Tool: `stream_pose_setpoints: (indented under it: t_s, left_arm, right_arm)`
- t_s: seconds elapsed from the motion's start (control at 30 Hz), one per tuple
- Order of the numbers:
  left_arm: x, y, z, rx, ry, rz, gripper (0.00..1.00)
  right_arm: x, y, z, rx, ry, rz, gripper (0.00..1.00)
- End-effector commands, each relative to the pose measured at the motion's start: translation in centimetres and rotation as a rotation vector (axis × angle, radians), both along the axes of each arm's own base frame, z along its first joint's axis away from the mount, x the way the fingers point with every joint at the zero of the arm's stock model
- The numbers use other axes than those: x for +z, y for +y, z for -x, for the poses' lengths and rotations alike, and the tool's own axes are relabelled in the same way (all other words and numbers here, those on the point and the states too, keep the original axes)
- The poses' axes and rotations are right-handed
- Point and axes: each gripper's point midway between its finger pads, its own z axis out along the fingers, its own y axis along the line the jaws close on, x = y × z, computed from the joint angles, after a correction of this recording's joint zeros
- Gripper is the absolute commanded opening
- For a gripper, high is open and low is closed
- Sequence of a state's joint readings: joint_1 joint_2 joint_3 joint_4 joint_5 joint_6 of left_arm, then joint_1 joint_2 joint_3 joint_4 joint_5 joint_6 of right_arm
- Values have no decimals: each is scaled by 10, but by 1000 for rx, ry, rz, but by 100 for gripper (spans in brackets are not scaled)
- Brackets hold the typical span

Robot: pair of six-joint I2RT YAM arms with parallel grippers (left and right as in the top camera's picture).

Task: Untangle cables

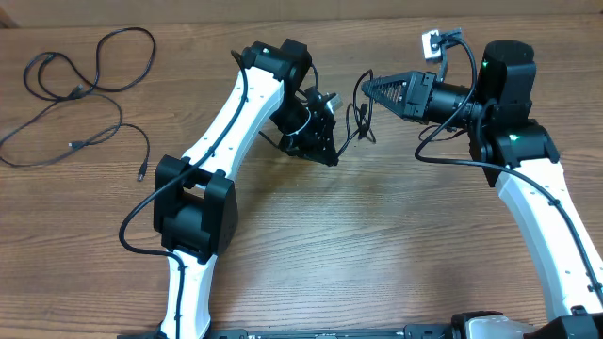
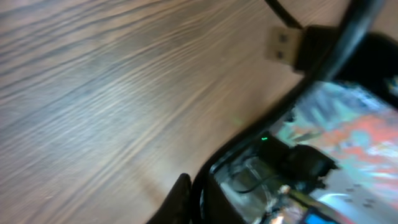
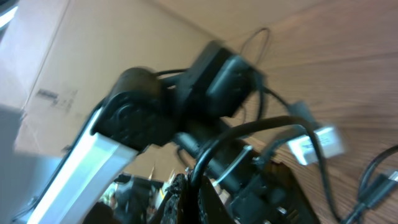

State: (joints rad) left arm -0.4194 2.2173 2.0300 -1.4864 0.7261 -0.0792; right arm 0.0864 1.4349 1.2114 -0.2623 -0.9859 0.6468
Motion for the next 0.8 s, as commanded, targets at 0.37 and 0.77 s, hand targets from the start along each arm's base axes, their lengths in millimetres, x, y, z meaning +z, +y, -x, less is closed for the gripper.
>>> stream_pose_setpoints:
  t_s: [0.37, 0.77]
  left_arm:
    - [-33, 82, -34, 161, -60, -383, 4]
    - [-12, 137, -30, 286, 81, -325, 4]
  right_arm:
    - [-121, -185, -4, -799, 407, 669, 4]
    - [-126, -197, 4, -840, 439, 726, 5]
